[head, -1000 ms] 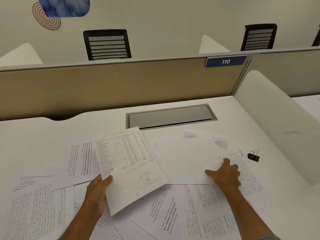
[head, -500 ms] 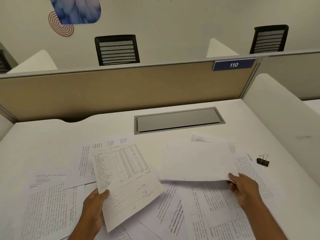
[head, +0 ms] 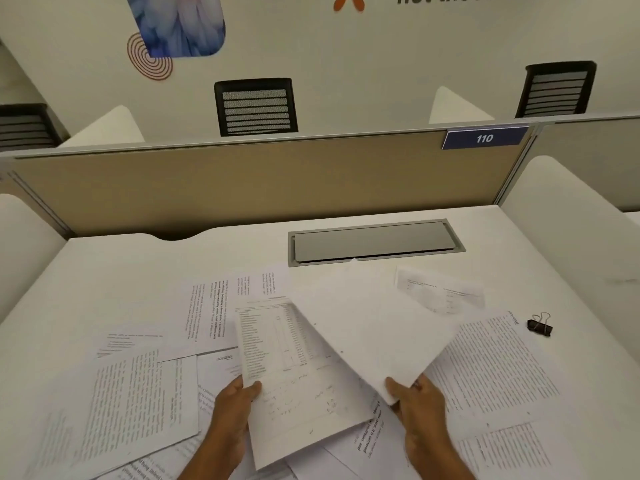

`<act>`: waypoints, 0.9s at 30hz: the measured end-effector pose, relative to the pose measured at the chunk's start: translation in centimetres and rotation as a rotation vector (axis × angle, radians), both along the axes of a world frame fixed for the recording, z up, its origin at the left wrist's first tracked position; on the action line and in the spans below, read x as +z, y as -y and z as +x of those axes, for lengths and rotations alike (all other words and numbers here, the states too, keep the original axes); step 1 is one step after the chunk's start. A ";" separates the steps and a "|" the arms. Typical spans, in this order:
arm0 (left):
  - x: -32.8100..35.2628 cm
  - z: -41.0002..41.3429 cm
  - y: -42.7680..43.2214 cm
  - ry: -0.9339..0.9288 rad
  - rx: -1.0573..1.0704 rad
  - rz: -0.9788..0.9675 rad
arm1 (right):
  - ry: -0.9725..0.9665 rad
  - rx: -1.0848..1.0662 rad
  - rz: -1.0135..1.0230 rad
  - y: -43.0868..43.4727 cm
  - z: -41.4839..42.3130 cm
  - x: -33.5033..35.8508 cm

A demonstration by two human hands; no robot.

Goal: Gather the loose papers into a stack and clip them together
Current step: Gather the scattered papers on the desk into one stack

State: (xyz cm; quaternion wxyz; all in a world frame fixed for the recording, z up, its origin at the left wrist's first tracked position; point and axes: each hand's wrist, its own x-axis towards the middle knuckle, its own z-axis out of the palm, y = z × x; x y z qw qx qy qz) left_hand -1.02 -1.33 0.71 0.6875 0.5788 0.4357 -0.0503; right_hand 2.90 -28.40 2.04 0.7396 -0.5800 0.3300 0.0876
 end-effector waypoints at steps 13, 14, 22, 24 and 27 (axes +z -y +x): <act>0.6 -1.9 3.4 0.029 0.120 -0.132 | -0.109 0.097 -0.134 -9.7 -7.1 -1.5; 0.7 -2.0 3.6 0.035 0.117 -0.131 | -0.117 0.119 -0.123 -9.7 -7.3 -1.5; -0.2 -1.6 3.8 0.043 -0.073 0.039 | -0.226 0.327 -0.094 -3.2 -7.8 0.3; -0.5 -1.2 3.4 0.061 -0.072 0.059 | -0.129 0.128 -0.274 1.7 -6.5 0.6; -0.4 -0.9 3.2 0.095 -0.077 0.067 | -0.012 -0.116 -0.648 9.8 -4.1 1.1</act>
